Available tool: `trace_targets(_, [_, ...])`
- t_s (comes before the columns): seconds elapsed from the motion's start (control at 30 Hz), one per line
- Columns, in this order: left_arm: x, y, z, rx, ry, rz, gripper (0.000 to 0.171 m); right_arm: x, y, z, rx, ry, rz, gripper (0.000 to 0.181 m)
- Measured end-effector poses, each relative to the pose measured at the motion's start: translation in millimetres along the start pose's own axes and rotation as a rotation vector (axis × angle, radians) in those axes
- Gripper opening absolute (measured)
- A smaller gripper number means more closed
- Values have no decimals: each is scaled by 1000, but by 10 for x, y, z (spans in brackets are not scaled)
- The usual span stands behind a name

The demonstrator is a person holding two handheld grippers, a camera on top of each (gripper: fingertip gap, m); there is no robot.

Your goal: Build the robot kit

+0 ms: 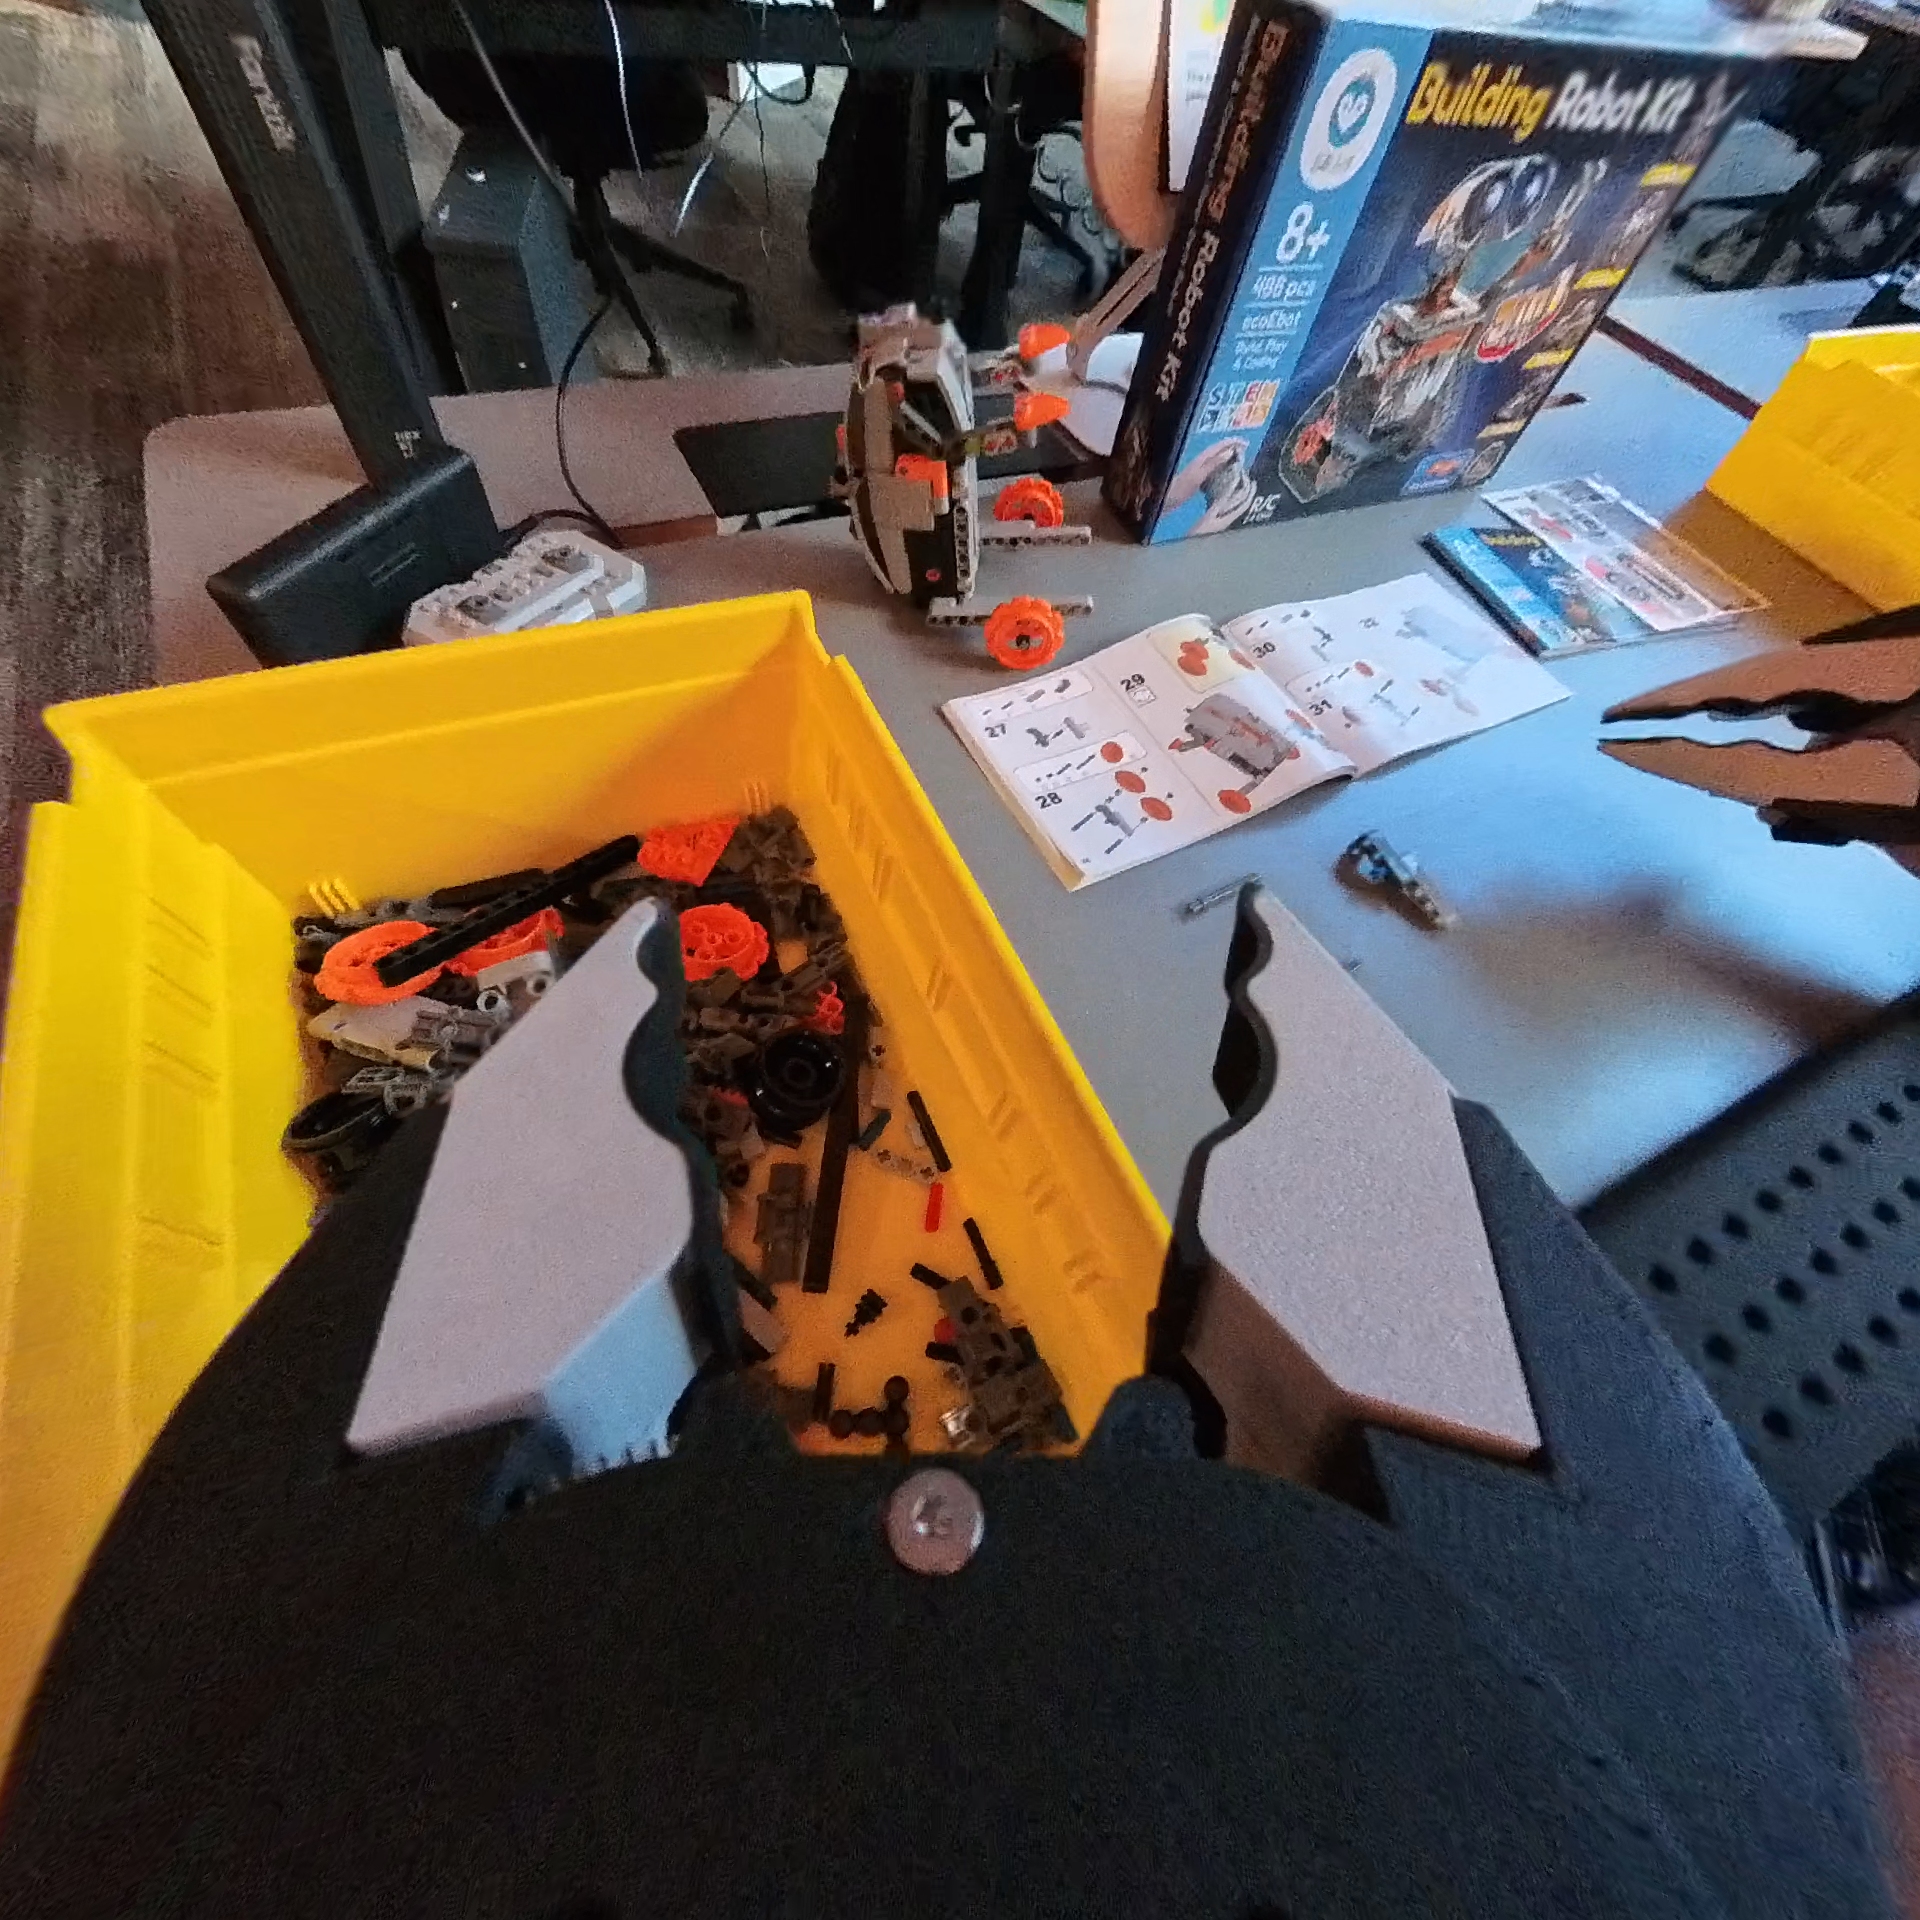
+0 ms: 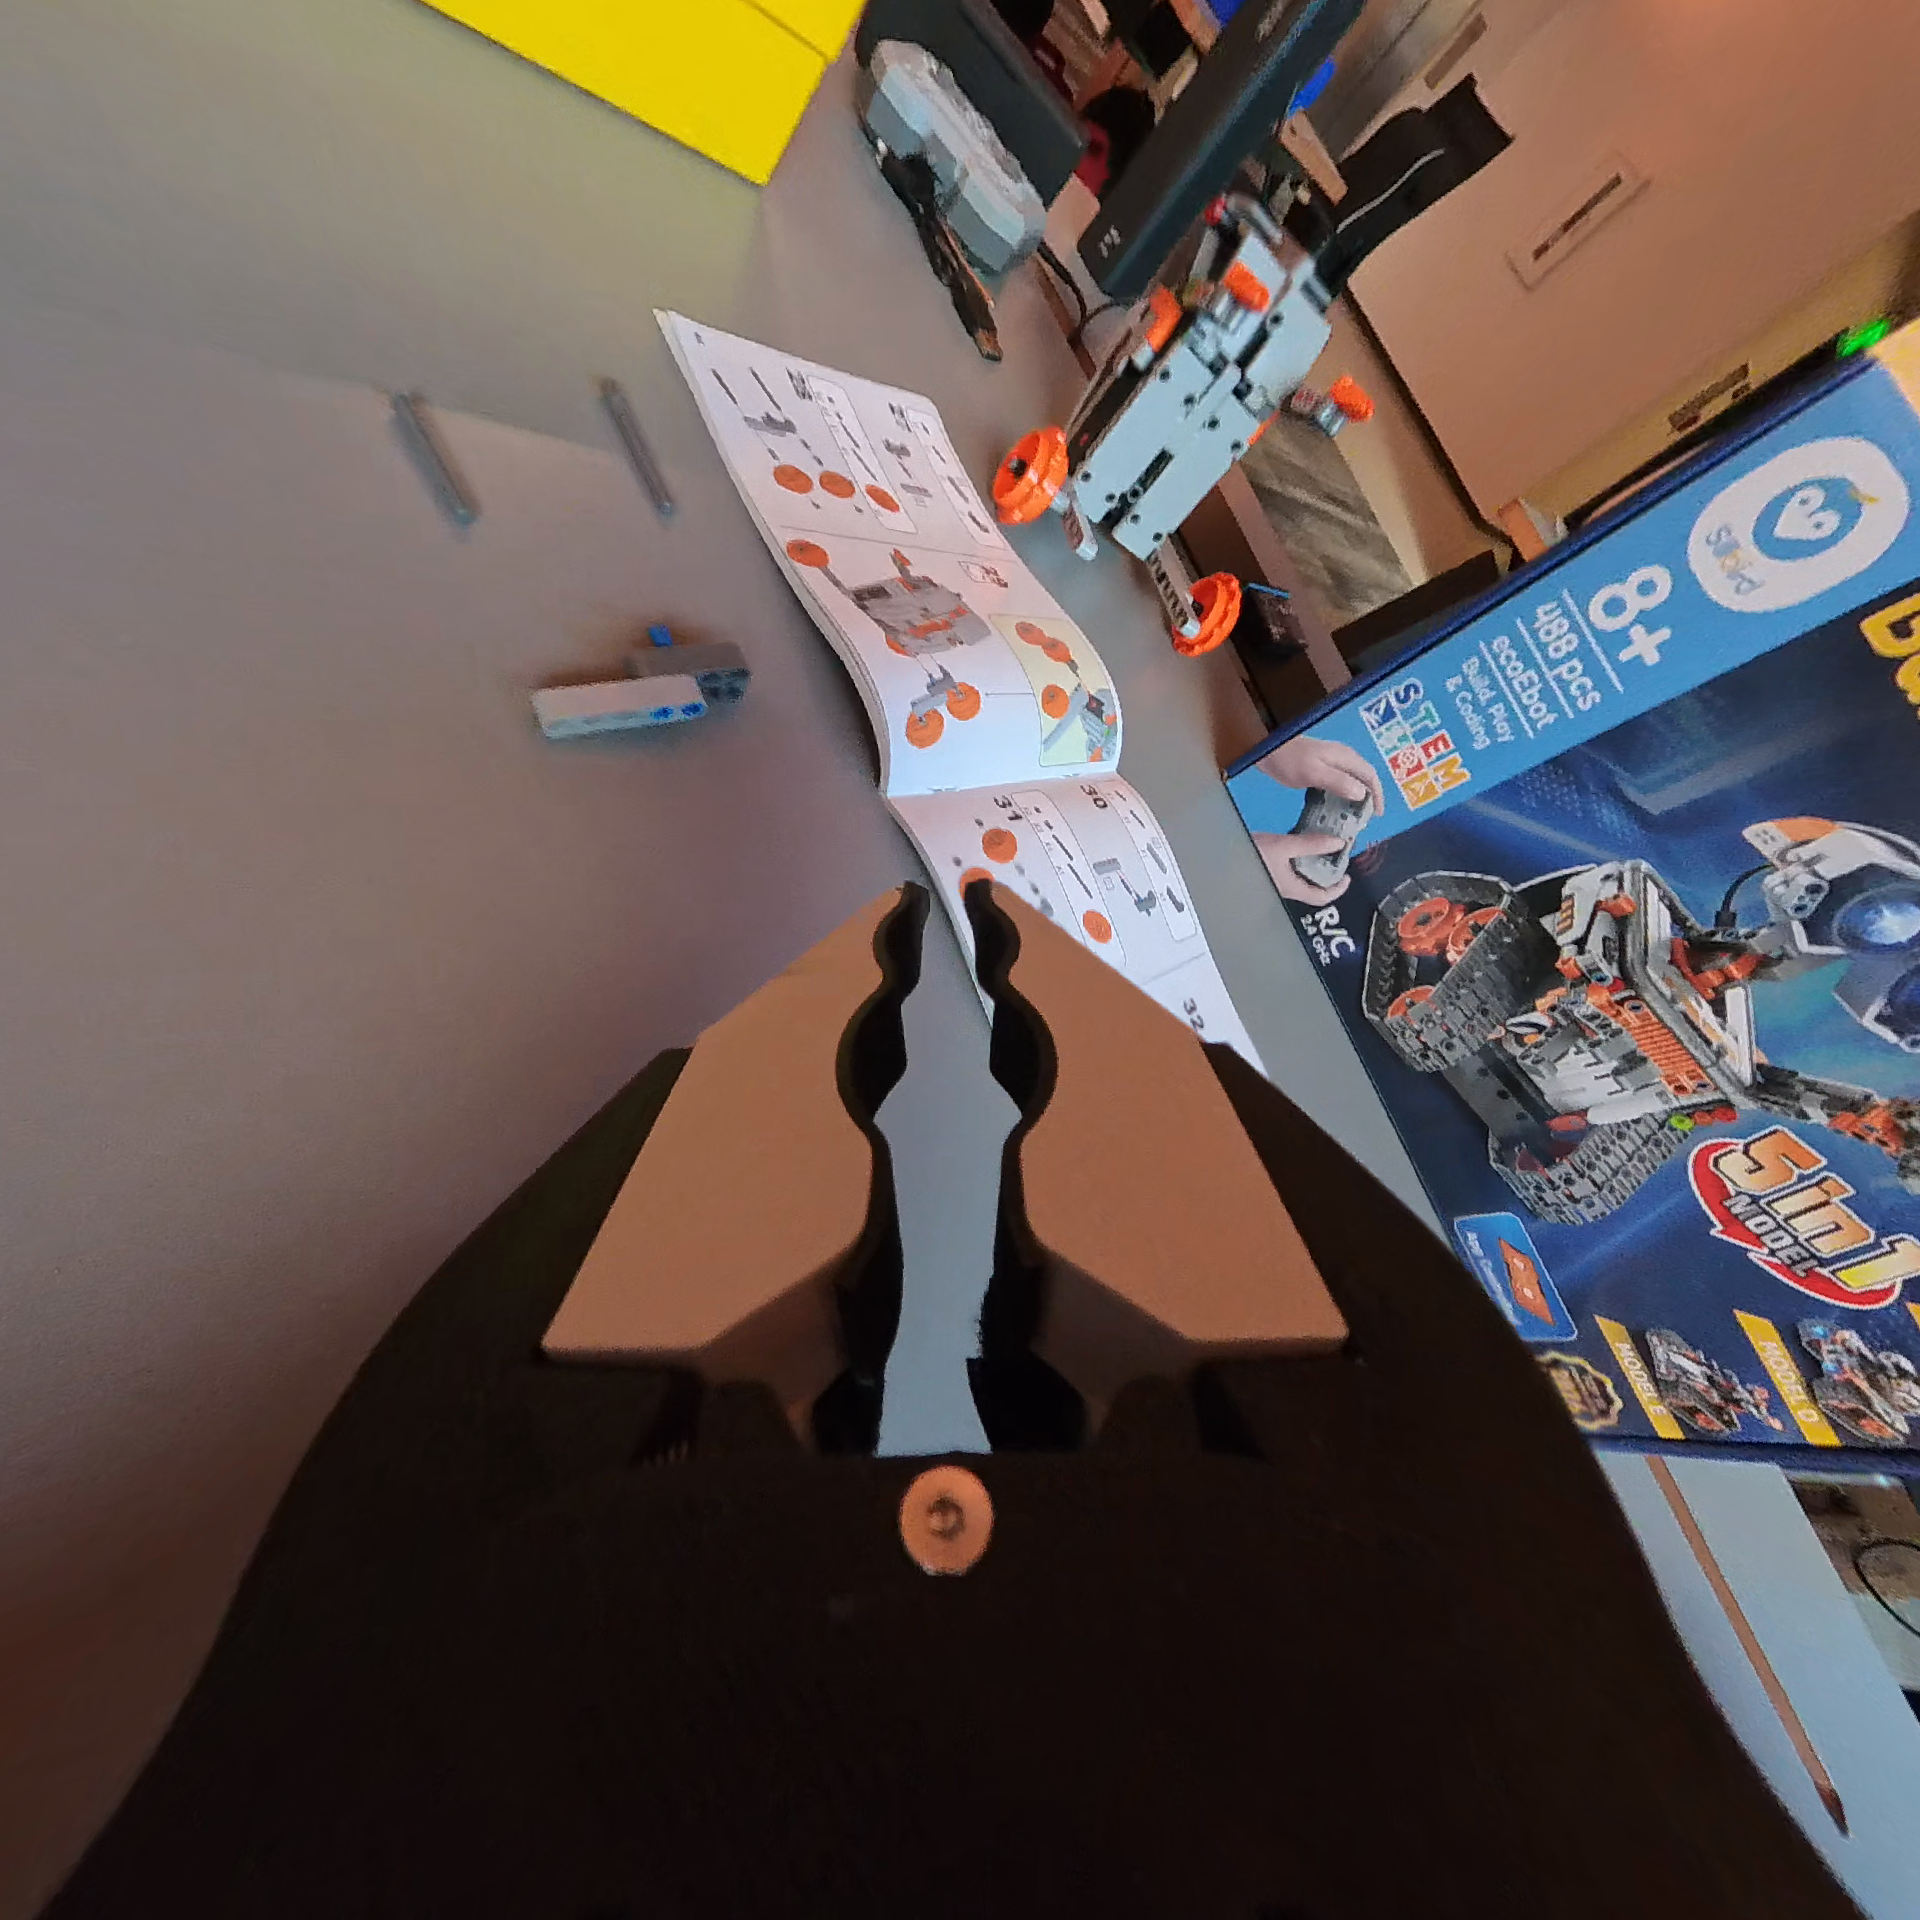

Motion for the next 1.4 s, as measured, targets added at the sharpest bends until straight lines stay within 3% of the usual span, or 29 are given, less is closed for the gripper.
trace_targets(0.37, [-124,-66,123,-137,13,53,102,-48,-125,63,-126,20,-82,8])
trace_targets(0.5, [-127,-136,136,-185,113,85,104,-106,-107,66,-149,41,-122,8])
trace_targets(0.63, [-111,-216,123,-238,222,59,108,-180,-12,124,-174,77,-188,8])
trace_targets(0.77, [-36,-185,96,-260,336,13,92,-282,88,185,-192,134,-257,11])
trace_targets(0.93, [71,-114,-4,-290,391,-164,91,-362,132,260,-242,185,-314,16])
trace_targets(1.1, [120,35,-178,-180,498,-275,86,-439,240,309,-229,241,-358,19])
trace_targets(1.2, [76,137,-259,-93,560,-400,77,-465,277,360,-214,285,-364,18])
trace_targets(1.3, [8,246,-331,-11,601,-527,79,-461,343,372,-184,306,-389,17])
trace_targets(1.4, [-25,285,-328,-4,626,-627,77,-480,402,372,-158,334,-423,16])
Point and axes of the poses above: each gripper's, where its closed fingertips meet, z back along the fingers, y out of its underside, x = y × z across the jaws, the point moved 6 cm from there along z, back along the fingers, and after that the axes turned 4 degrees about -y, right-handed, at the moved point
